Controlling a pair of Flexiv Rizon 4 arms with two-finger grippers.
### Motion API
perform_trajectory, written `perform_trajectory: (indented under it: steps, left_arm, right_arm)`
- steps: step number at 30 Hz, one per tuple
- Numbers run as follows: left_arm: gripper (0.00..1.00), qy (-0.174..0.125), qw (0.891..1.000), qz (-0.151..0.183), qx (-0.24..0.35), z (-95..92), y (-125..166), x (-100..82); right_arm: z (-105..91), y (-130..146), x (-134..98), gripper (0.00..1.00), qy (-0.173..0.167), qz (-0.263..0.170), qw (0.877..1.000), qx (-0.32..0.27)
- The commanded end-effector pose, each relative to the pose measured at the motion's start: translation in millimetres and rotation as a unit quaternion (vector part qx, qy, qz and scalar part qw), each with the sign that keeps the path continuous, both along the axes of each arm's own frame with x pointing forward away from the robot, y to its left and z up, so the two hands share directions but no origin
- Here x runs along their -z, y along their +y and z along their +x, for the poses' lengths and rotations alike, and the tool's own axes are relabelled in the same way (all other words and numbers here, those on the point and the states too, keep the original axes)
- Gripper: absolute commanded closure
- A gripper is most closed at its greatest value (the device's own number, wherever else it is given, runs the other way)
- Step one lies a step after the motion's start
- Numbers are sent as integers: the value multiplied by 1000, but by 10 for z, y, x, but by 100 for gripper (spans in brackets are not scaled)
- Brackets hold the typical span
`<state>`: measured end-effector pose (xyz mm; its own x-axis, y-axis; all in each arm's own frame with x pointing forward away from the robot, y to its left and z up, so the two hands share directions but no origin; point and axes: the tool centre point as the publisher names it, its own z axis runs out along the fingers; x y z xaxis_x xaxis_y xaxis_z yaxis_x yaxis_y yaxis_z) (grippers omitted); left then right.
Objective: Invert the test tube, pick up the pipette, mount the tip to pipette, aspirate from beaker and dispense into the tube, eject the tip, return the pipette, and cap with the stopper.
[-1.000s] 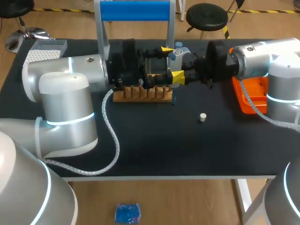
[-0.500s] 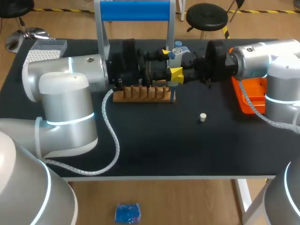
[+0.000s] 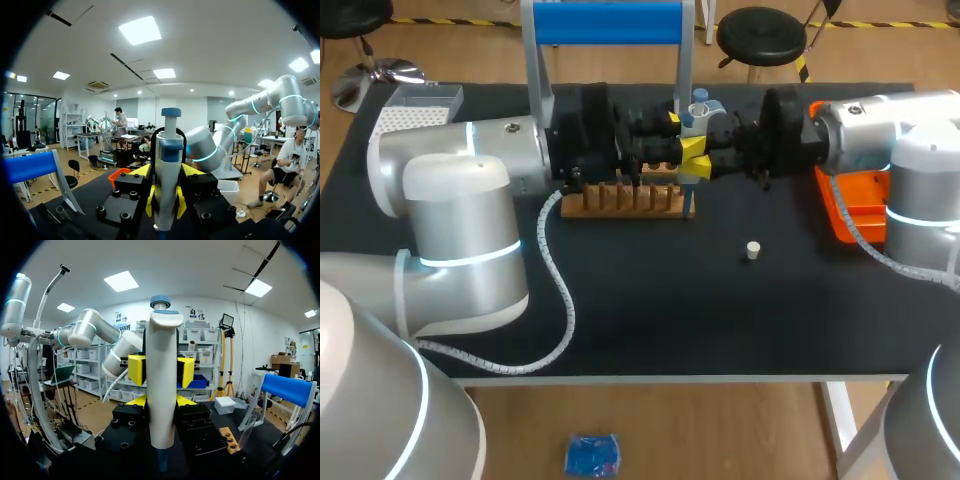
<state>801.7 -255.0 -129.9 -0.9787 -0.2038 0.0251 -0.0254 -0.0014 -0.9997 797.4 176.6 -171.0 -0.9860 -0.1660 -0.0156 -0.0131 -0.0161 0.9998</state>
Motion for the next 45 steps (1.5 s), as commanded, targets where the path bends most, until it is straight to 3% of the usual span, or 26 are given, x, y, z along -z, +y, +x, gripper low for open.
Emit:
perform_trajectory:
  steps: [1, 8, 9, 10, 11, 20, 29, 37, 45]
  left_arm:
    - [100, -1, 1000, -1, -3, -9, -16, 5]
    - [100, -1, 1000, -1, -3, -9, -16, 5]
    - [100, -1, 1000, -1, -3, -9, -16, 5]
    - [100, -1, 1000, -1, -3, -9, -16, 5]
    - [100, -1, 1000, -1, -3, -9, -16, 5]
    - [100, -1, 1000, -1, -3, -9, -16, 5]
    - [100, -1, 1000, -1, -3, -9, -16, 5]
    - [100, -1, 1000, -1, -3, -9, -16, 5]
    - [100, -1, 1000, -1, -3, -9, -16, 5]
  right_arm:
    - [-28, -5, 2, 100, 0, 0, 1000, 2]
    - [-22, -21, 6, 100, 0, -1, 1000, 5]
    - [-22, -25, 5, 63, 0, -1, 1000, 6]
    - [-22, -29, 4, 3, 0, -1, 1000, 6]
    - [-22, -33, 2, 0, 0, -1, 1000, 8]
    - [-8, -154, -45, 0, 1, -4, 1000, 7]
    - [132, -631, -151, 0, -14, -9, 1000, 7]
    - [737, -1020, -76, 0, -6, -43, 997, 68]
    - [1498, -889, -42, 0, -1, -86, 988, 132]
